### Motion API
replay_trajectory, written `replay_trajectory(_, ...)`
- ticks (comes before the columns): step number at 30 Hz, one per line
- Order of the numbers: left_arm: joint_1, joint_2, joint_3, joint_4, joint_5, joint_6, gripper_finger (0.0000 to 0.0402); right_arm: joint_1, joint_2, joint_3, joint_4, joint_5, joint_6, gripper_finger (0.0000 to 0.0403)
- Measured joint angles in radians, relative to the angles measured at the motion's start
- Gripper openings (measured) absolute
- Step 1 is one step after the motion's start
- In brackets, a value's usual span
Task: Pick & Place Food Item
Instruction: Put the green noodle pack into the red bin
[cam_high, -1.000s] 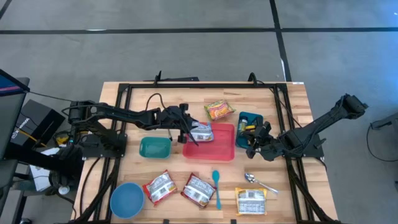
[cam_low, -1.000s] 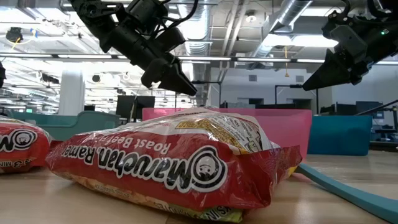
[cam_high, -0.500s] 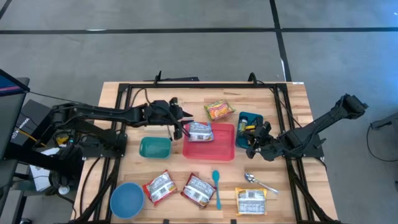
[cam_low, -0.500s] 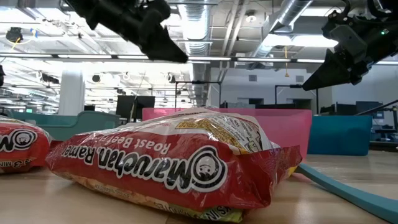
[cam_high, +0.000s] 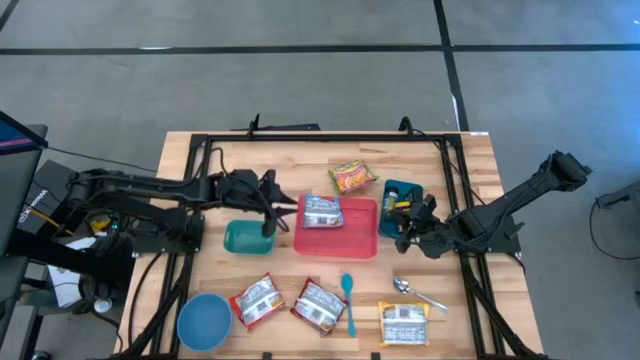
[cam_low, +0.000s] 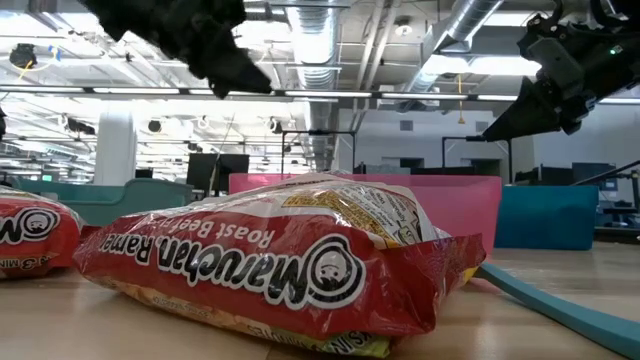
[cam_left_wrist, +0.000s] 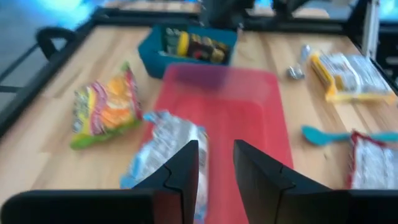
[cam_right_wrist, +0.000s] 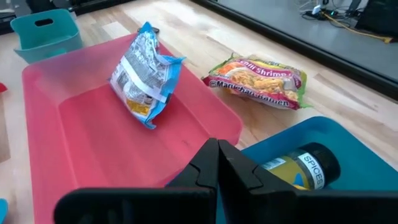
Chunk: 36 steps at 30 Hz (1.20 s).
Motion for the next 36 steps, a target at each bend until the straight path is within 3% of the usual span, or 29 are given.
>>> replay_trajectory(5, -0.042, -0.001, -0.055, 0.041, 0.0, 0.0, 0.0092, 0.0, 0.0, 0.0, 0.027, 0.035, 0.0, 0.0)
replay_trajectory(11, -0.069, -0.001, -0.105, 0.156, 0.0, 0.0, 0.0092, -0.015, 0.0, 0.0, 0.068, 0.157, -0.002, 0.0)
replay_trajectory(14, -0.069, -0.002, -0.11, 0.197, 0.0, 0.0, 0.0092, -0.05, 0.0, 0.0, 0.083, 0.226, -0.002, 0.0)
replay_trajectory(18, -0.069, -0.002, -0.111, 0.206, 0.0, 0.008, 0.0092, -0.126, -0.008, 0.0, 0.137, 0.217, -0.031, 0.0)
replay_trajectory(22, -0.069, -0.001, -0.111, 0.208, 0.0, 0.009, 0.0092, -0.203, -0.009, 0.0, 0.262, 0.118, -0.201, 0.0)
replay_trajectory(26, -0.069, -0.001, -0.111, 0.209, 0.0, 0.01, 0.0092, -0.293, -0.009, 0.0, 0.415, -0.085, -0.35, 0.0)
replay_trajectory(32, -0.069, -0.001, -0.111, 0.209, 0.0, 0.011, 0.0092, -0.451, -0.009, 0.0, 0.503, -0.363, -0.363, 0.0)
replay_trajectory(36, -0.069, -0.001, -0.111, 0.209, 0.0, 0.011, 0.0092, -0.576, -0.009, 0.0, 0.504, -0.523, -0.281, 0.0)
